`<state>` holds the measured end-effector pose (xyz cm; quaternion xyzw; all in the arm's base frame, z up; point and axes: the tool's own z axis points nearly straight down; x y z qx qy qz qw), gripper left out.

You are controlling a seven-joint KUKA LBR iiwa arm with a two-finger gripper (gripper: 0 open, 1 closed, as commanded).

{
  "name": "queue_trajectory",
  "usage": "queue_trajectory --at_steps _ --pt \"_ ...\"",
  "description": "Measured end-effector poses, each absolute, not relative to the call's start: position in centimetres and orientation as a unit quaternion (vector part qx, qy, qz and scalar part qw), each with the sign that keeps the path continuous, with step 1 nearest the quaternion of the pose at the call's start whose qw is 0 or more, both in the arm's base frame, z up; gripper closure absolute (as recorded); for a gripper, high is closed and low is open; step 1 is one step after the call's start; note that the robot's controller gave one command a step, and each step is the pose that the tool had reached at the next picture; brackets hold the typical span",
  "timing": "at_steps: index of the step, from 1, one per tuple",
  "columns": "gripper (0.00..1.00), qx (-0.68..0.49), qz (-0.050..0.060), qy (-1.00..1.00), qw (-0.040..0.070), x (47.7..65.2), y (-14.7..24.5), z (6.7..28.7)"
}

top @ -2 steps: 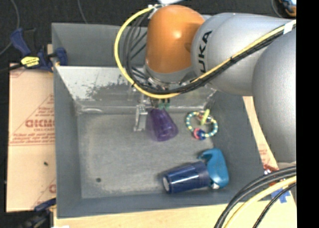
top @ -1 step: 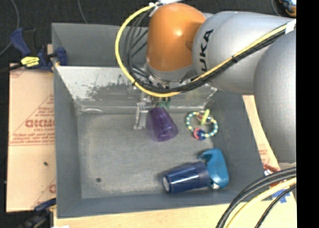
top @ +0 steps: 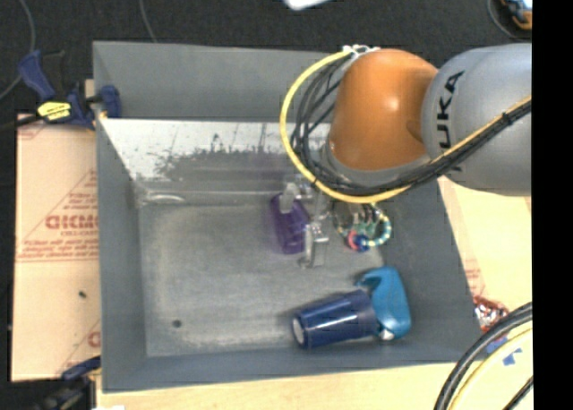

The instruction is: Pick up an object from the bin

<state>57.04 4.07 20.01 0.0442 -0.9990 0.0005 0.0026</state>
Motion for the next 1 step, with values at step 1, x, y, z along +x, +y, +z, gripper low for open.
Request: queue_trajectory --at_steps 1 --pt "0.0 0.028 -0.002 -1.0 -0.001 57.06 7.33 15.82"
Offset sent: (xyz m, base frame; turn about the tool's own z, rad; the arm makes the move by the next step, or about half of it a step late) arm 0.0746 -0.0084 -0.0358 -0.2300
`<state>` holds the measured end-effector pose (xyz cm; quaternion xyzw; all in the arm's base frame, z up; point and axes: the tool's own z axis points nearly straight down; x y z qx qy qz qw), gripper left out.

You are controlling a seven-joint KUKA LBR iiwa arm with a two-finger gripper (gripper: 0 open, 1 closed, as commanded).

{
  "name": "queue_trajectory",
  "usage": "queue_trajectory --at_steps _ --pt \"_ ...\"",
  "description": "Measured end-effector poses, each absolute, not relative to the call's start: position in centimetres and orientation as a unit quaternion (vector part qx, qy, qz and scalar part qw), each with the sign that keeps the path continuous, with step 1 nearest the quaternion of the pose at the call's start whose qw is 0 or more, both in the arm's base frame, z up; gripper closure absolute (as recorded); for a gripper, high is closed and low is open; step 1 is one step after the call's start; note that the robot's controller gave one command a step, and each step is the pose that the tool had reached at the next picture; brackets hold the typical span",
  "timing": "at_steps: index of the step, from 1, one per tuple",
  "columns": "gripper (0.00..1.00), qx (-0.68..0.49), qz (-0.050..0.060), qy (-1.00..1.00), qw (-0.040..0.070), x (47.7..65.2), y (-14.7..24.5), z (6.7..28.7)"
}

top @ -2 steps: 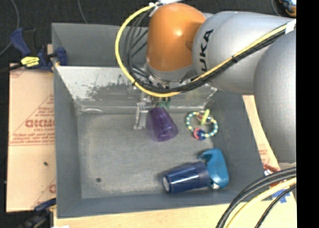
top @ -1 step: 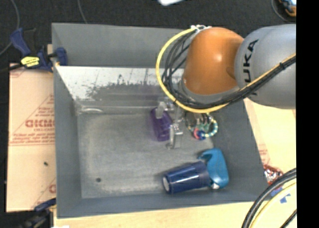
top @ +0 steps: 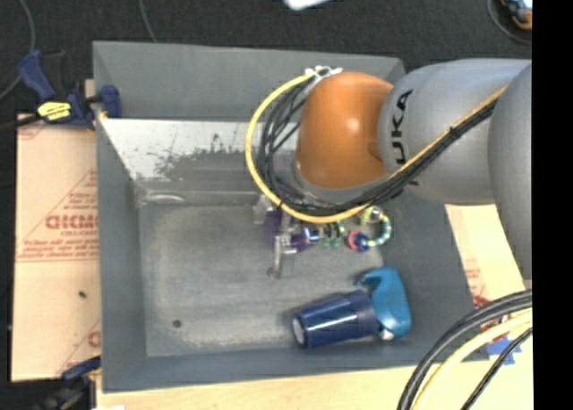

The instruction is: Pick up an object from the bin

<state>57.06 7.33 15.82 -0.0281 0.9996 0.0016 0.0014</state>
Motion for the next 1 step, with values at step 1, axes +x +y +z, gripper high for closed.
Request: queue_trajectory --at_steps 1 --pt "0.0 -0.126 0.0 0.992 0.001 62.68 4.35 16.48"
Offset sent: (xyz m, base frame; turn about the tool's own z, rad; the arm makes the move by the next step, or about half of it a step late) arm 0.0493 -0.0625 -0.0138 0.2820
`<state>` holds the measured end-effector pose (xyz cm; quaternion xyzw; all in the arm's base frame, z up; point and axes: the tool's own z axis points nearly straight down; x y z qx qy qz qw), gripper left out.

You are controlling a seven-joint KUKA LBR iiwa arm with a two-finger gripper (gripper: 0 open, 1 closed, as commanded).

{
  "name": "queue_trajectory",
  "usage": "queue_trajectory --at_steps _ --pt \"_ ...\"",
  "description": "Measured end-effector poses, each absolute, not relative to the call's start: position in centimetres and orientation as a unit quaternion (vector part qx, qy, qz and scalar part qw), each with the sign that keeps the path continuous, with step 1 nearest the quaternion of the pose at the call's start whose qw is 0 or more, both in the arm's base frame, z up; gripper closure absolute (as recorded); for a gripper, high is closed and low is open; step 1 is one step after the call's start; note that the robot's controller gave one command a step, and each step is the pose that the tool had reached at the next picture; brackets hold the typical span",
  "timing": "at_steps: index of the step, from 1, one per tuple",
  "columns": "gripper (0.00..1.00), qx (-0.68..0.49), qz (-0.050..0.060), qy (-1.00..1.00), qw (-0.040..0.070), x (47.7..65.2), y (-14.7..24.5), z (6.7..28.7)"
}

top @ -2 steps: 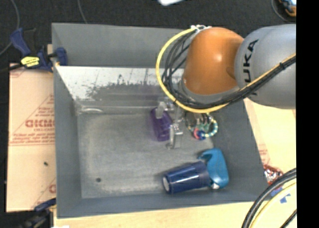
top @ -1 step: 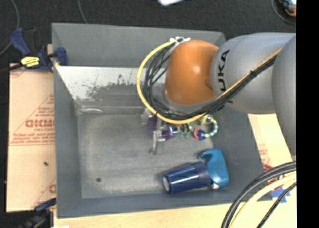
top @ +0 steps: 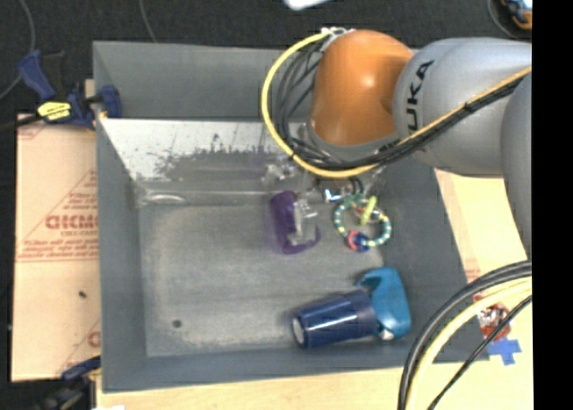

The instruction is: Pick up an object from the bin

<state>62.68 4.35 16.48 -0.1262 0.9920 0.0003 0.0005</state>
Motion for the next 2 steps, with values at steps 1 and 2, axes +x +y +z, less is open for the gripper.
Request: queue_trajectory --at_steps 1,2 --pt "1.0 0.112 0.002 0.994 0.002 62.13 1.05 14.54" --pt "1.0 0.112 0.002 0.994 0.003 62.09 0.98 14.49"
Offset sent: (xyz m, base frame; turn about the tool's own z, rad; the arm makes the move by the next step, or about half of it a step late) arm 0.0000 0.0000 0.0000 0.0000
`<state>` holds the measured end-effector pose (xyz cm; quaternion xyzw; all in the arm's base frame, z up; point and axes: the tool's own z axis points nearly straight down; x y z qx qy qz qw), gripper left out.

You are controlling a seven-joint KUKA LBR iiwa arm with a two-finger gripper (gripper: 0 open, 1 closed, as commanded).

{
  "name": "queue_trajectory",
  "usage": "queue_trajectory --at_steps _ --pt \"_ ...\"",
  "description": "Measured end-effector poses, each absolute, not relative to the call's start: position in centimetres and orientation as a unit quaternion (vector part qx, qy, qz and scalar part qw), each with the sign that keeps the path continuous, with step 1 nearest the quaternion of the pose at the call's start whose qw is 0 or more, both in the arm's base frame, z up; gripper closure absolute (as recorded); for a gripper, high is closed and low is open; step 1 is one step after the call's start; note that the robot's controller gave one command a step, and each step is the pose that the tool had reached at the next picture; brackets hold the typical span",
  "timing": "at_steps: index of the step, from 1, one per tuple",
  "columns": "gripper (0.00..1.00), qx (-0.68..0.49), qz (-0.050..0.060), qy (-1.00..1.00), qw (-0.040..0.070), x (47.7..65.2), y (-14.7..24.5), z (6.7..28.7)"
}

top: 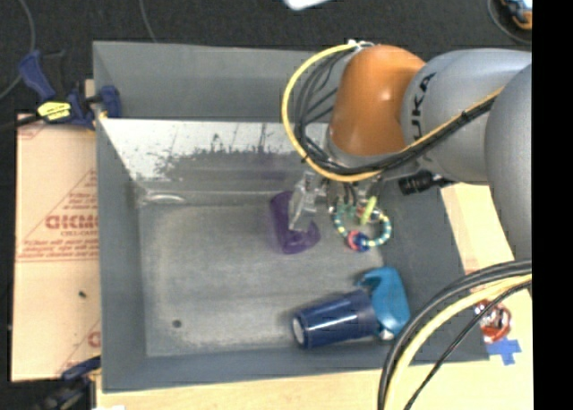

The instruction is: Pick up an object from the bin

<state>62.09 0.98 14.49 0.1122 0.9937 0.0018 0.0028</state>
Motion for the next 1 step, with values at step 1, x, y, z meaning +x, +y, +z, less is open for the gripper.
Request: queue_trajectory --at_steps 1 --pt "1.0 0.105 0.003 0.994 0.009 56.32 -2.59 13.65"
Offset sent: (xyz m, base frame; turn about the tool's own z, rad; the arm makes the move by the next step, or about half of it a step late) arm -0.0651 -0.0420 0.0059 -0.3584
